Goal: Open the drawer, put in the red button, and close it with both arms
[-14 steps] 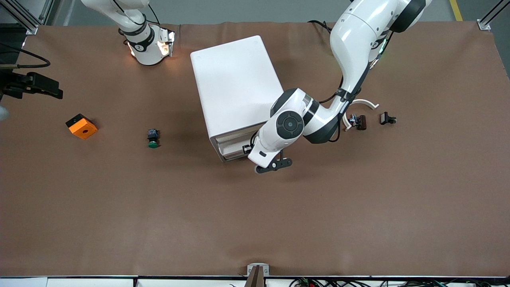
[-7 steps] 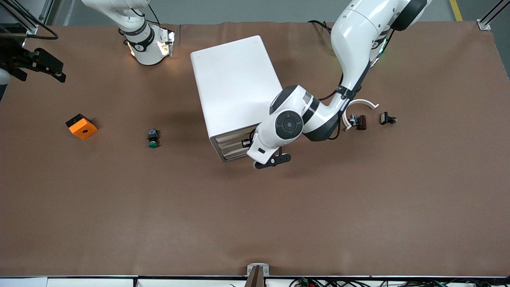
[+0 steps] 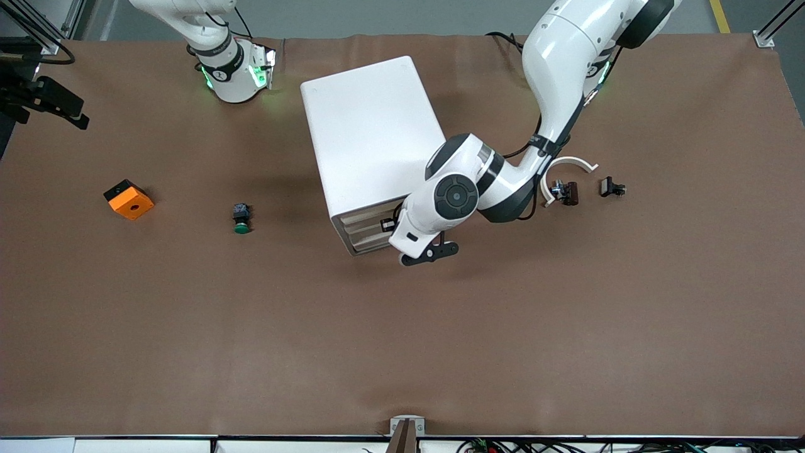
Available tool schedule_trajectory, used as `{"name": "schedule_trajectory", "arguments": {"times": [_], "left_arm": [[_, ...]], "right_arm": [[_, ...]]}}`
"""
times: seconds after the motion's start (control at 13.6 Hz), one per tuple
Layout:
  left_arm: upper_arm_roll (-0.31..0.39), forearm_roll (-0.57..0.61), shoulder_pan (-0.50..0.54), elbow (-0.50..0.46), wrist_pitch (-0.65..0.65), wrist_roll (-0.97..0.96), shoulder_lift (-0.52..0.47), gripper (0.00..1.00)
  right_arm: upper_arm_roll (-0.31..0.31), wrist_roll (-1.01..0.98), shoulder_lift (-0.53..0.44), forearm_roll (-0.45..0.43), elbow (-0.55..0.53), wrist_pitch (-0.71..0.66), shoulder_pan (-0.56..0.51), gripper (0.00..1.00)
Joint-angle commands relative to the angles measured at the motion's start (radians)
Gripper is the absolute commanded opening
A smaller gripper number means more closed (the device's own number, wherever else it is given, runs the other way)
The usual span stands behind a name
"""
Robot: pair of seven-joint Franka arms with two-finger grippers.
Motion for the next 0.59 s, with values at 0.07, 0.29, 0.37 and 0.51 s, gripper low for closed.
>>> {"name": "schedule_trajectory", "arguments": {"times": [0.07,0.29,0.37,0.51], "left_arm": [[-0.015,-0.019,0.068,-0.010,-0.052,0.103,-0.050,1.00],[-0.012,-0.017,0.130,-0.010,-0.054,0.159,-0.103,1.00],[-0.010,-0.016,0.151,-0.010,-0.054,0.182,-0.125,1.00],[-0.012,-0.016,0.211,-0.014,-0.075,0.254,-0.178,1.00]], "right_arm": [[-0.015,0.008,-0.017,0.014,-0.013,-0.009,0.004,1.00],[-0.020,0.008,-0.022,0.014,-0.026,-0.025,0.016,1.00],[-0.022,0.008,-0.022,0.014,-0.026,-0.030,0.024,1.00],[-0.026,0.008,-0.022,0.014,-0.026,-0.029,0.032,1.00]]}}
